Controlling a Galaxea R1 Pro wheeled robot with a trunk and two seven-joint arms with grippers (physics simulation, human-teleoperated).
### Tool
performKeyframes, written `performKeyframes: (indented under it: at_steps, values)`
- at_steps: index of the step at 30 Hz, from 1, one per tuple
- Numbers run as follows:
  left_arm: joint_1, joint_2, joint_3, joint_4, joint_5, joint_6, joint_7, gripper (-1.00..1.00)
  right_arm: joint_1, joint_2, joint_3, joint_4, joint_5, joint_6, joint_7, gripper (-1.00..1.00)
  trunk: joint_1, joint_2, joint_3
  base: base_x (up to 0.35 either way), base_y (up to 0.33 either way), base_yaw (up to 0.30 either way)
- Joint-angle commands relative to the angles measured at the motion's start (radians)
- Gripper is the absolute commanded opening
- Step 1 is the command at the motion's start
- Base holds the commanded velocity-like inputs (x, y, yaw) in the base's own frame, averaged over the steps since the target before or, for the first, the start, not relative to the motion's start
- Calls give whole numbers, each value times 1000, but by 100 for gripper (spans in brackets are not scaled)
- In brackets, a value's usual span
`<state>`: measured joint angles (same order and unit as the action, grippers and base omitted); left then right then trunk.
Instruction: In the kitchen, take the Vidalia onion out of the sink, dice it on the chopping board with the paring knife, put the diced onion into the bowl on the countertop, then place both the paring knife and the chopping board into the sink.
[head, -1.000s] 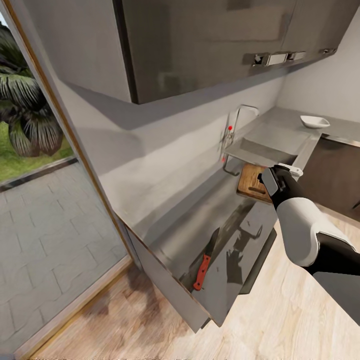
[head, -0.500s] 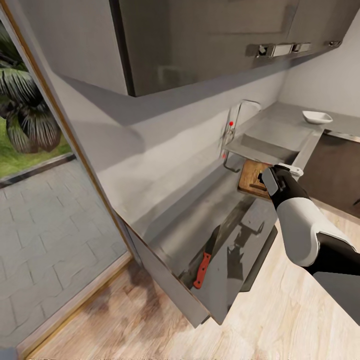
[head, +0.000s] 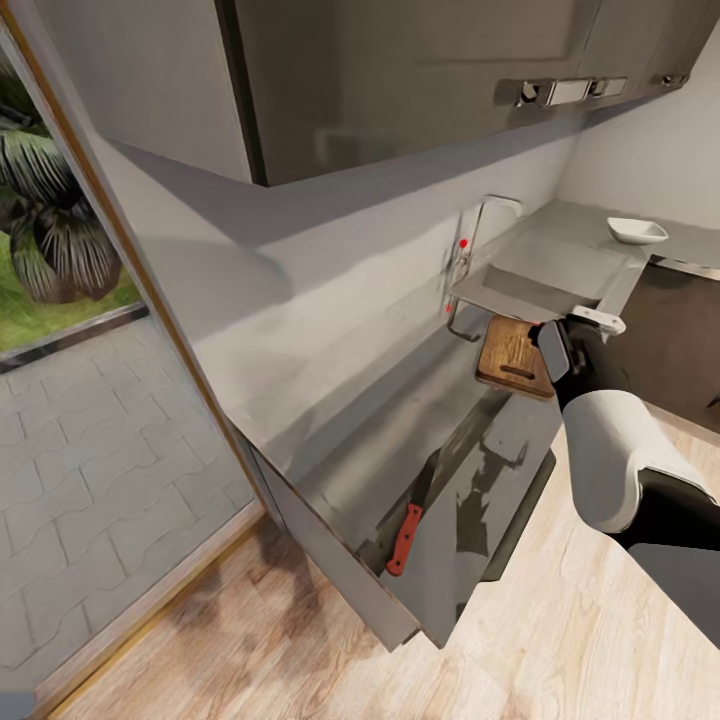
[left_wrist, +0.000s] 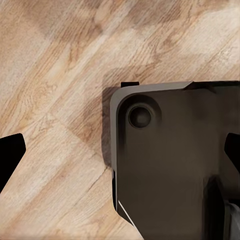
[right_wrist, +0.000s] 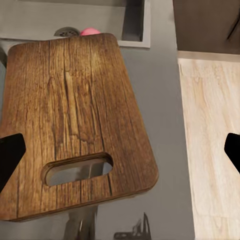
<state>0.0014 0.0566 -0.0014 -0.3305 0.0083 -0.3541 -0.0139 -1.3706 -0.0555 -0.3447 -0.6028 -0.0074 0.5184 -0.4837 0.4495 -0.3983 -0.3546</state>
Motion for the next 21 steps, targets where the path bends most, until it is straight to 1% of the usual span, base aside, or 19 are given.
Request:
performKeyframes:
  at_steps: [1,6,11,13,14,16,20,21]
  values:
    - [0,0,0,-1,1,-2,-1,100,-1,-1,0,-1,-1,5,0,100,1,-2,-2,0,0,0]
    - [0,0,0,-1,1,-2,-1,100,-1,-4,0,2,4,2,7,100,1,-2,-2,0,0,0]
    - [0,0,0,-1,1,-2,-1,100,-1,-6,-3,6,8,0,-13,100,1,-2,-2,0,0,0]
    - [0,0,0,-1,1,-2,-1,100,-1,-6,-4,7,9,0,-36,100,1,-2,-2,0,0,0]
    - [0,0,0,-1,1,-2,-1,100,-1,-5,-5,9,7,0,-61,100,1,-2,-2,0,0,0]
    - [0,0,0,-1,1,-2,-1,100,-1,-4,-5,9,6,0,-81,100,1,-2,-2,0,0,0]
    - [0,0,0,-1,1,-2,-1,100,-1,7,-7,10,-2,2,-163,100,1,-2,-2,0,0,0]
    - [0,0,0,-1,1,-2,-1,100,-1,9,-7,10,-3,2,-174,100,1,-2,-2,0,0,0]
